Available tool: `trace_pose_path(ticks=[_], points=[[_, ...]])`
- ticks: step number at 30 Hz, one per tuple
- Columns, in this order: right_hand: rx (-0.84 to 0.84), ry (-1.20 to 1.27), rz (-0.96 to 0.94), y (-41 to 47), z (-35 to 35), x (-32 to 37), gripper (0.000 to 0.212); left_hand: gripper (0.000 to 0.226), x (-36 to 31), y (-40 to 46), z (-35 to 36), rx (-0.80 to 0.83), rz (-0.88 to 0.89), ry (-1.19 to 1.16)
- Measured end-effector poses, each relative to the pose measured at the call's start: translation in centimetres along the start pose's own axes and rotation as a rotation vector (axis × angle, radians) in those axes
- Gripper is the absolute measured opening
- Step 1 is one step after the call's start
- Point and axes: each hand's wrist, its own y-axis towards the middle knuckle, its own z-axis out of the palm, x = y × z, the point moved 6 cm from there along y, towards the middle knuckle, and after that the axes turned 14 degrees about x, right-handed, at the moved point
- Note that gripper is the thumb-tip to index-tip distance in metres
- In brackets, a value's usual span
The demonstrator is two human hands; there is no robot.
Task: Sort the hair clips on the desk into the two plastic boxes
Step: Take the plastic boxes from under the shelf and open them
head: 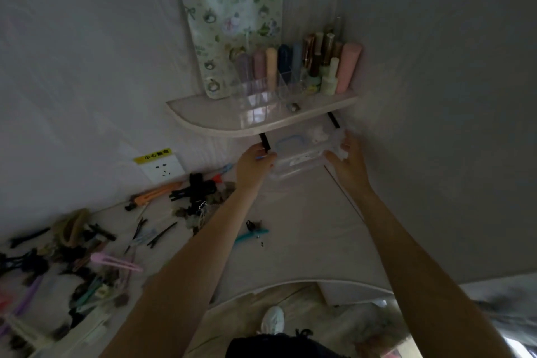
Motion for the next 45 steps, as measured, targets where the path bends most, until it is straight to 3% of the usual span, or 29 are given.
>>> trace_pose_path(ticks=[4,7,12,18,21,26,28,31,34,40,45], points=[[-0.204,-0.072,0.05,-5.4,-2.1,-0.7,0.05,0.019,1.0,-3.8,0.0,0.034,0.042,0.029],[-0.198,-0.164,0.138,-9.1,-2.8,-2.0,0.024,0.02,2.7,-6.4,0.5,0.114,0.046,0.065],[-0.095,-0.452,0.264,-13.4,-2.5,-5.3,0.031,0.018,6.0,-9.4,2.3,0.177,-0.035,0.224],[-0.064,-0.443,0.353,-16.4,-2.7,-7.6,0.03,0.022,7.4,-11.7,4.0,0.098,0.049,0.447],[-0.026,-0.405,0.418,-16.8,-2.5,-8.4,0.03,0.024,9.6,-11.7,4.1,0.13,-0.065,0.409],[0.104,-0.559,0.532,-16.1,-1.8,-9.6,0.035,0.017,12.6,-11.2,3.9,0.155,-0.262,0.076],[0.141,-0.571,0.509,-16.2,-1.3,-9.9,0.037,0.015,12.9,-10.4,3.8,0.182,-0.285,0.06],[0.14,-0.708,0.22,-16.5,-0.1,-8.3,0.057,0.013,13.7,-9.7,3.3,0.192,-0.343,-0.079],[0.367,-0.86,-0.016,-15.9,2.1,-7.3,0.073,0.018,14.3,-9.2,2.4,0.192,-0.36,-0.127],[0.63,-0.939,0.042,-13.0,3.8,-7.6,0.09,0.026,14.5,-8.3,1.1,0.174,-0.319,-0.005],[0.666,-0.888,0.137,-12.2,3.4,-7.3,0.094,0.021,14.4,-8.6,1.0,0.185,-0.253,0.009]])
